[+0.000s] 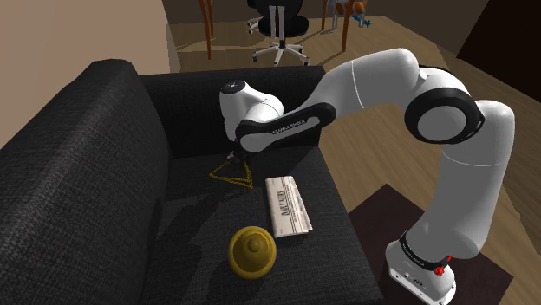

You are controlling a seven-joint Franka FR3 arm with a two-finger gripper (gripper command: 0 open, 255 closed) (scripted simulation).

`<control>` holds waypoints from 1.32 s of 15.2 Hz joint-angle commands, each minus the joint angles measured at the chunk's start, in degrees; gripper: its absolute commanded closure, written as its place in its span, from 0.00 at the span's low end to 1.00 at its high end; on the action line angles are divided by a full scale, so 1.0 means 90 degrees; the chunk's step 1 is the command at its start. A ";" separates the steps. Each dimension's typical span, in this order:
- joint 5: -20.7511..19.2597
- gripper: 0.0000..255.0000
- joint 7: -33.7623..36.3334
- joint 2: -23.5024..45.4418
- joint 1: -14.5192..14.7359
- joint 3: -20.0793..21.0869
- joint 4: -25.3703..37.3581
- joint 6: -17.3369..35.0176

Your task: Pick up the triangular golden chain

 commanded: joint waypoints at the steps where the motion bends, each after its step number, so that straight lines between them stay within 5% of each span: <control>1: -0.0001 1.00 0.0000 0.0004 0.0001 0.0000 -0.0002 0.0002; 20: 0.0218 1.00 -0.0206 -0.0363 -0.0014 0.0085 0.0782 -0.1115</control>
